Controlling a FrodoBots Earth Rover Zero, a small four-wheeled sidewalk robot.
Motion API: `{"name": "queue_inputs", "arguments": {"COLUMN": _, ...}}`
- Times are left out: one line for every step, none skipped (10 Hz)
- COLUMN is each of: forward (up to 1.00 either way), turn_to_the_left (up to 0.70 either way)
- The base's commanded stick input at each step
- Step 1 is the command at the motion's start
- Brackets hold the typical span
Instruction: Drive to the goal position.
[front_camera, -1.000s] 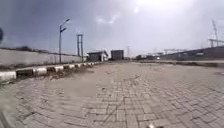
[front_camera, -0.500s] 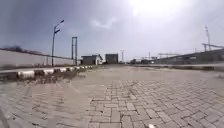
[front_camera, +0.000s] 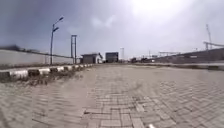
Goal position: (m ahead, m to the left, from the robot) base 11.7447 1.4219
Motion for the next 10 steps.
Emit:
{"name": "queue_inputs", "arguments": {"forward": 1.0, "turn_to_the_left": -0.05}}
{"name": "queue_inputs", "arguments": {"forward": 1.0, "turn_to_the_left": -0.1}}
{"name": "queue_inputs", "arguments": {"forward": 1.0, "turn_to_the_left": -0.13}}
{"name": "queue_inputs", "arguments": {"forward": 1.0, "turn_to_the_left": -0.16}}
{"name": "queue_inputs", "arguments": {"forward": 1.0, "turn_to_the_left": -0.09}}
{"name": "queue_inputs", "arguments": {"forward": 1.0, "turn_to_the_left": -0.01}}
{"name": "queue_inputs", "arguments": {"forward": 1.0, "turn_to_the_left": 0.0}}
{"name": "queue_inputs", "arguments": {"forward": 1.0, "turn_to_the_left": 0.0}}
{"name": "queue_inputs", "arguments": {"forward": 1.0, "turn_to_the_left": 0.0}}
{"name": "queue_inputs", "arguments": {"forward": 1.0, "turn_to_the_left": 0.0}}
